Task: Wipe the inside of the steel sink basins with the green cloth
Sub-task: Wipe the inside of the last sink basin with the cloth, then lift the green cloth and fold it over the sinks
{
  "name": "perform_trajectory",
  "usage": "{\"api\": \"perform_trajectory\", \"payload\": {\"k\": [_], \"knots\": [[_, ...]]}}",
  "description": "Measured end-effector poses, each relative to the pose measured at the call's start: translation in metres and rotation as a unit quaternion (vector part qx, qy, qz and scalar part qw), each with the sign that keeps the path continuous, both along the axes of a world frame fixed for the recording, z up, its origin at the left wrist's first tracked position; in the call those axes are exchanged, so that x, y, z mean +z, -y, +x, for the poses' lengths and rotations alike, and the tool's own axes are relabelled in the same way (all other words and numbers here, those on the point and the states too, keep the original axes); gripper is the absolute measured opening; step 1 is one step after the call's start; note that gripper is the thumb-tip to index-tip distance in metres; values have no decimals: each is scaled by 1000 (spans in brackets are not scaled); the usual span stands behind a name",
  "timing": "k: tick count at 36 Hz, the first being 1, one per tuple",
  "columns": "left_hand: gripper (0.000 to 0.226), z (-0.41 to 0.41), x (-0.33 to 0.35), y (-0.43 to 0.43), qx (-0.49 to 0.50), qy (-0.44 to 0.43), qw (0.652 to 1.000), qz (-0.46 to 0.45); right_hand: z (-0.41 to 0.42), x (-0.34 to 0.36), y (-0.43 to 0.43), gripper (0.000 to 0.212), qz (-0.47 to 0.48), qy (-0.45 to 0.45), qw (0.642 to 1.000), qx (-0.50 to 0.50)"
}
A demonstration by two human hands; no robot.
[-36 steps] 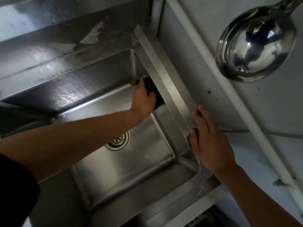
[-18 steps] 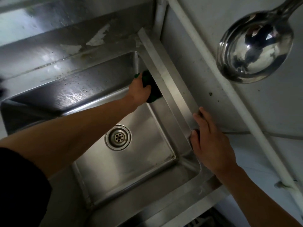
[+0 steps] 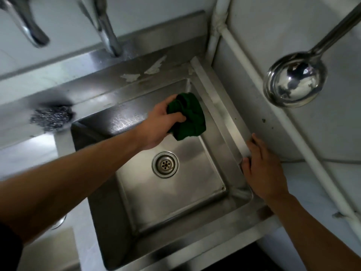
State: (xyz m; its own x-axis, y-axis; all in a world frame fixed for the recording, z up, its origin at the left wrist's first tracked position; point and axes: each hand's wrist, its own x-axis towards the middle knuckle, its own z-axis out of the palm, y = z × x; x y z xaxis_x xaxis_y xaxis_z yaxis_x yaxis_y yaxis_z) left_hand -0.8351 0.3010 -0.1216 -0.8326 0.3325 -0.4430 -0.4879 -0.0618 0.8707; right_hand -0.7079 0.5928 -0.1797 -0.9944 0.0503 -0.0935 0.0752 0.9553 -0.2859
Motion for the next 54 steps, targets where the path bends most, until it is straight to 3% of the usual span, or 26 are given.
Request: {"api": "perform_trajectory", "payload": {"k": [4, 6, 7, 8, 9, 10, 11, 12, 14, 18, 21, 25, 29, 32, 36, 37, 40, 43, 45, 48, 51, 54], "knots": [[67, 18, 43, 17, 2, 4, 999, 39, -5, 18, 25, 38, 0, -48, 999, 13], [70, 27, 62, 24, -6, 9, 998, 68, -12, 41, 50, 28, -115, -40, 993, 5], [70, 32, 71, 27, -11, 10, 996, 83, -17, 60, 65, 28, -232, 4, 972, -31], [70, 37, 80, 30, -13, 13, 995, 99, -21, 82, 82, 35, -367, 74, 923, -91], [68, 42, 88, 32, -14, 18, 993, 113, -26, 99, 97, 50, -492, 157, 843, -151], [65, 48, 97, 34, -14, 20, 992, 120, -29, 115, 108, 62, -583, 214, 763, -179], [61, 53, 107, 36, -15, 20, 993, 118, -30, 128, 118, 63, -645, 231, 706, -180], [57, 59, 117, 38, -12, 20, 994, 106, -30, 140, 126, 55, -687, 216, 671, -173], [44, 68, 135, 41, 11, 24, 997, 70, -28, 159, 140, 40, -732, 153, 640, -176], [21, 83, 168, 60, 39, -23, 999, -15, -22, 189, 153, 47, -729, 70, 656, -182], [16, 90, 193, 82, 47, -102, 989, -100, -16, 220, 152, 52, -679, 34, 719, -144], [17, 101, 228, 113, 9, -157, 978, -138, -13, 263, 148, 52, -558, 24, 826, -76], [28, 113, 259, 134, -26, -157, 981, -109, -12, 300, 153, 55, -516, 54, 854, -28], [41, 118, 276, 143, -13, -142, 986, -86, -12, 323, 161, 60, -524, 85, 847, -3], [54, 122, 292, 150, 6, -107, 992, -68, -8, 346, 176, 43, -653, 91, 752, -4], [58, 124, 296, 151, -11, -96, 993, -62, -6, 350, 181, 37, -664, 79, 743, 4], [61, 130, 305, 150, -51, -72, 994, -63, -1, 358, 191, 28, -647, 34, 760, 48], [39, 136, 311, 156, -86, -77, 989, -91, 3, 364, 201, 22, -610, -19, 786, 96], [27, 139, 309, 164, -80, -100, 986, -102, 5, 367, 207, 30, -583, -54, 801, 124], [15, 143, 309, 176, -15, -200, 968, -153, 7, 368, 213, 40, -556, -76, 815, 145], [31, 148, 310, 187, 18, -314, 918, -241, 10, 367, 221, 53, -548, -81, 821, 138], [38, 156, 314, 197, 17, -358, 907, -223, 14, 370, 230, 61, -521, -51, 839, 148]]}}
